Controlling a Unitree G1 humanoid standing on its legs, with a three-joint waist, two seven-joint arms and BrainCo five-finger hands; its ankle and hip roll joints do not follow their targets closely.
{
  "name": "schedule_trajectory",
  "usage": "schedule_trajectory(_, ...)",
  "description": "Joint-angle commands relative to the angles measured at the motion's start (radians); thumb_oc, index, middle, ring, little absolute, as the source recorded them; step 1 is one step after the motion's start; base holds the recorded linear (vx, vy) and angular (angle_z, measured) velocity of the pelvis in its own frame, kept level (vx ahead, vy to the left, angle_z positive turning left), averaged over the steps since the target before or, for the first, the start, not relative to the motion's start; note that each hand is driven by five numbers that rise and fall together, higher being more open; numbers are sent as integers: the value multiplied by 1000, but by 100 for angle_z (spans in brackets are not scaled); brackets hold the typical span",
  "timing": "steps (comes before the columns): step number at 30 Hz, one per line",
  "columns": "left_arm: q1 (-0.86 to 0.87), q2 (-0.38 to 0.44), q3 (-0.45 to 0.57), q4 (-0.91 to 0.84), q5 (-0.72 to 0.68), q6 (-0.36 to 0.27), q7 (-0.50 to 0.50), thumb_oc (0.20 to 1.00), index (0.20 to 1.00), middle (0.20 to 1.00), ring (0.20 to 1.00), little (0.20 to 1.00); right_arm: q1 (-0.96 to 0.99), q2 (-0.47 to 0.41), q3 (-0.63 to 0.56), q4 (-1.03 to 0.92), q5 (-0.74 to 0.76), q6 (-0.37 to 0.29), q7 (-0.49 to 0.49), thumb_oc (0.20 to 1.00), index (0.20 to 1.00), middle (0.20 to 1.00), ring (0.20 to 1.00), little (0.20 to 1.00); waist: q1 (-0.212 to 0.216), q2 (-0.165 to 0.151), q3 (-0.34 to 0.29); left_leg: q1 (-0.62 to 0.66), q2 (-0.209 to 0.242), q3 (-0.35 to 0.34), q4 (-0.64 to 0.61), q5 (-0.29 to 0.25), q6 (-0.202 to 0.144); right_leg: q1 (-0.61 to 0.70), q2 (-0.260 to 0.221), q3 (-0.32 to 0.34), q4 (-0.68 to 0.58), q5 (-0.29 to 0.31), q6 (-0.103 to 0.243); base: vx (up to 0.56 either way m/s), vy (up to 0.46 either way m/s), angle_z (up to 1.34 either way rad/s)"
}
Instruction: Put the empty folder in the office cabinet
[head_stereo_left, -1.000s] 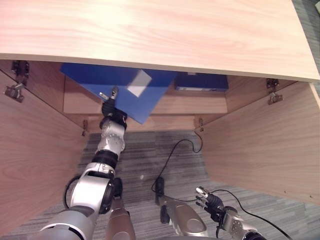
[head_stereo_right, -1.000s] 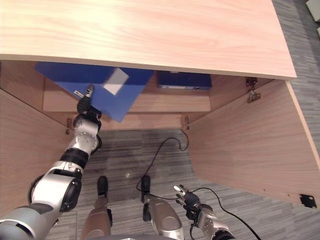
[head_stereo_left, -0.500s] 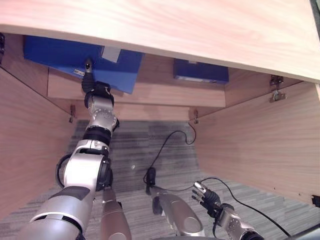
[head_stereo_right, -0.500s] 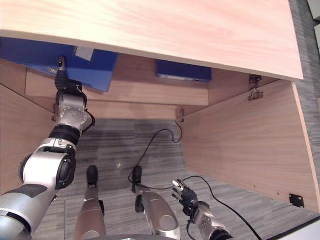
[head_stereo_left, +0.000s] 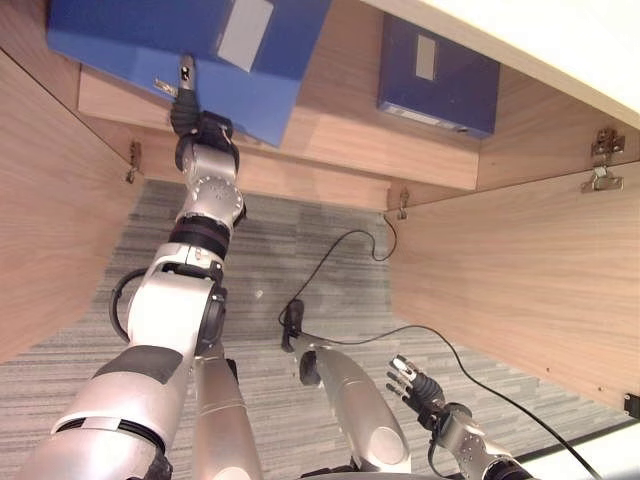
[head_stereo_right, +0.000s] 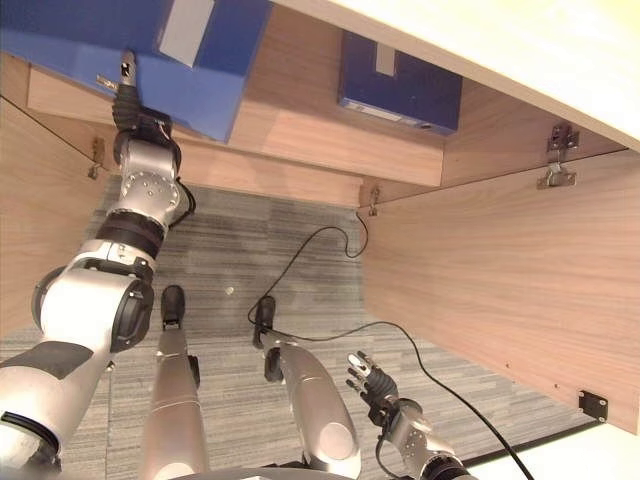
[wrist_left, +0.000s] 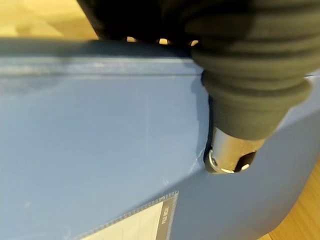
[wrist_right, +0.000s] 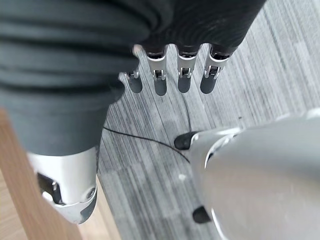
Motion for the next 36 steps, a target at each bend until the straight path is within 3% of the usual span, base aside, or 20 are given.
schedule_trajectory(1,-89,80,-21,-10,29,-37,-32,200,200,200,200,200,44,-30,-14,-45,49,-22,-16,1000,1000,1000,1000,1000,18,-1,-67,-4,36,1,191,-228,23,-56,-39,72,131,-27,79,24,23,20)
schedule_trajectory(6,-66,51,-5,-24,21,-28,-29,200,200,200,200,200,53,-37,-29,-44,36,-14,-26,1000,1000,1000,1000,1000,18,26,-61,-4,31,4,204,-245,25,-75,-46,79,176,-63,61,15,4,4)
schedule_trajectory(14,-3,-20,26,-62,10,-32,-29,200,200,200,200,200,80,-53,-33,-14,8,7,-19,1000,1000,1000,1000,1000,27,52,-41,146,55,28,-10,-153,-26,-18,-35,72,97,-87,38,23,-76,3)
schedule_trajectory(16,28,-35,42,-68,7,-32,-24,200,200,200,200,200,85,-59,-42,-6,6,10,-24,1000,1000,1000,1000,1000,30,42,-26,142,62,42,30,-138,-37,26,-33,85,79,-107,18,11,-65,-1)
schedule_trajectory(17,29,-43,41,-75,-7,-40,-16,200,200,200,200,200,81,-77,-44,-3,3,5,-34,1000,1000,1000,1000,1000,48,26,5,94,55,27,135,-88,-45,41,-35,90,83,-114,-1,-18,-85,-4)
schedule_trajectory(18,26,-45,39,-76,-8,-41,-15,200,200,200,200,200,79,-76,-46,-4,3,5,-35,1000,1000,1000,1000,1000,49,28,11,83,54,20,154,-91,-47,39,-35,87,88,-117,-3,-42,-104,0)
schedule_trajectory(19,20,-52,38,-81,-16,-50,-13,200,200,200,200,200,67,-91,-55,-1,-3,2,-43,1000,1000,1000,1000,1000,59,25,34,31,43,-3,244,-43,-58,39,-37,91,111,-119,-16,9,-114,1)
schedule_trajectory(20,33,-82,44,-93,-14,-55,-14,200,200,200,200,200,76,-90,-70,2,-1,2,-54,1000,1000,1000,1000,1000,57,19,43,-2,59,22,255,-60,-50,76,-52,82,124,-146,-28,88,-126,6)
schedule_trajectory(22,52,-96,30,-98,8,-50,-20,200,200,200,200,200,85,-89,-79,17,-7,3,-52,1000,1000,1000,1000,1000,66,32,55,-6,66,56,179,-39,-48,128,-51,78,128,-163,-18,203,-58,48)
schedule_trajectory(24,74,-83,22,-88,32,-39,-29,200,200,200,200,200,68,-98,-86,36,-33,-7,-58,1000,1000,1000,1000,1000,89,56,72,-3,72,109,18,36,-53,181,-38,86,121,-182,-13,253,21,78)
schedule_trajectory(26,79,-72,18,-74,38,-30,-43,200,200,200,200,200,50,-94,-91,68,-42,-5,-70,1000,1000,1000,1000,1000,101,66,76,13,69,127,-107,44,-55,199,-25,100,123,-216,-1,202,133,8)
schedule_trajectory(27,80,-55,20,-64,29,-28,-55,200,200,200,200,200,27,-84,-75,90,-67,-2,-67,1000,1000,1000,1000,1000,113,75,74,33,66,123,-154,90,-45,203,-18,109,111,-185,22,183,205,-38)
schedule_trajectory(29,83,-48,21,-54,27,-31,-54,200,200,200,200,200,20,-69,-77,110,-66,-5,-76,1000,1000,1000,1000,1000,114,73,66,48,58,117,-176,108,-41,209,-21,118,97,-173,38,196,143,-66)
schedule_trajectory(30,81,-49,20,-53,27,-31,-54,200,200,200,200,200,19,-69,-79,111,-66,-6,-76,1000,1000,1000,1000,1000,107,68,60,58,52,108,-184,86,-49,215,-21,133,99,-192,39,147,162,-67)
schedule_trajectory(31,82,-48,22,-39,19,-39,-52,200,200,200,200,200,3,-51,-83,127,-52,-9,-85,1000,1000,1000,1000,1000,110,72,57,56,54,129,-175,122,-40,206,-32,125,67,-151,48,98,152,-62)
schedule_trajectory(32,80,-46,25,-32,16,-41,-51,200,200,200,200,200,-10,-40,-79,134,-52,-12,-87,1000,1000,1000,1000,1000,106,71,51,55,55,137,-176,125,-39,201,-33,126,42,-123,57,52,242,-45)
schedule_trajectory(36,106,-59,42,-34,9,-46,-56,200,200,200,200,200,-9,-22,-75,150,-68,-4,-81,1000,1000,1000,1000,1000,101,69,-5,44,40,156,-153,97,-33,275,-64,145,-94,-69,92,149,119,4)
